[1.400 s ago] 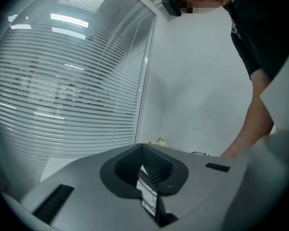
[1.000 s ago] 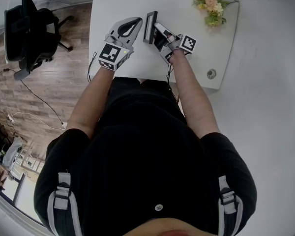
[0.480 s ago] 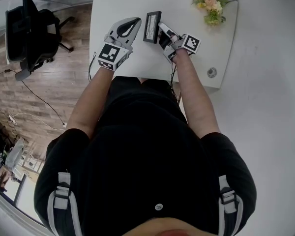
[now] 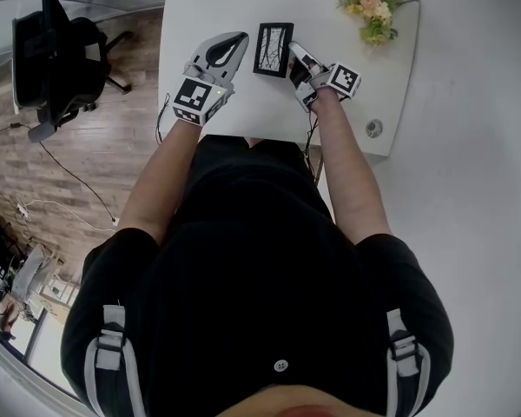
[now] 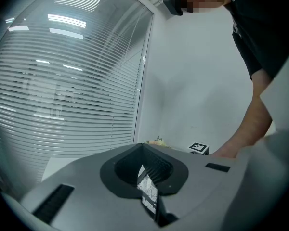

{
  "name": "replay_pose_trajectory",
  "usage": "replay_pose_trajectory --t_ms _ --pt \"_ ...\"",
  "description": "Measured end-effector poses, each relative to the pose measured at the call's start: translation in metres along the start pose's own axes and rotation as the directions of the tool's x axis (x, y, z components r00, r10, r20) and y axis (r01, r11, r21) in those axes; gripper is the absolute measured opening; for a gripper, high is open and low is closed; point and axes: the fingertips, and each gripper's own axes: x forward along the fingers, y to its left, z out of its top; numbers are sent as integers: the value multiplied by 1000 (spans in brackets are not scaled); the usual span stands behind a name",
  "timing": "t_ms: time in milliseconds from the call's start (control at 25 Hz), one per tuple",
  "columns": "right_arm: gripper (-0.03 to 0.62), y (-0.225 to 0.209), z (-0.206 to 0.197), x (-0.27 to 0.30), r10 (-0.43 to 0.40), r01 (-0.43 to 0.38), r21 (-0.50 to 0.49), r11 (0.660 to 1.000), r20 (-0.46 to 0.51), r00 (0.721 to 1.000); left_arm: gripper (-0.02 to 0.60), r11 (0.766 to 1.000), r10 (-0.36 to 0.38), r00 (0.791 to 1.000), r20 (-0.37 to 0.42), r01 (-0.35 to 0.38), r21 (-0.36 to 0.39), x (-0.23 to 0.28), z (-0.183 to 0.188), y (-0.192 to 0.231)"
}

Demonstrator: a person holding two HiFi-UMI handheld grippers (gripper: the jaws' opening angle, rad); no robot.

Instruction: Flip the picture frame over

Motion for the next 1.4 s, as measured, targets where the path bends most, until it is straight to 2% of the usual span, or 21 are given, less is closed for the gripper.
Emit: replay_pose_trajectory --t_ms 280,520,720,880,960,1080,1320,1400 --pt "64 -13 0 1 -31 30 -35 999 -17 999 5 1000 3 1000 -1 -3 3 -3 -10 8" --pt "94 -14 6 -14 -73 68 -89 994 -52 996 5 1000 13 1000 -1 -13 21 0 1 -11" --pt "141 -25 4 -19 -162 144 -181 973 -90 983 5 999 24 1000 0 -24 27 -3 2 -13" --pt "177 -31 0 -21 -255 204 -317 926 -128 959 5 999 32 999 3 -33 31 -6 4 -17" --pt "204 -32 -1 -20 -300 227 -396 890 -132 945 5 999 37 999 4 -37 34 -8 6 -17" --pt "206 -28 2 -20 -350 250 -500 829 -117 929 5 998 45 999 6 -45 39 -12 8 -20" --pt "209 3 -3 -20 -341 185 -629 755 -135 930 5 997 61 998 11 -61 52 -23 16 -31" --pt "209 22 -5 -22 -328 150 -684 714 -138 934 5 996 62 998 19 -63 56 -27 23 -36"
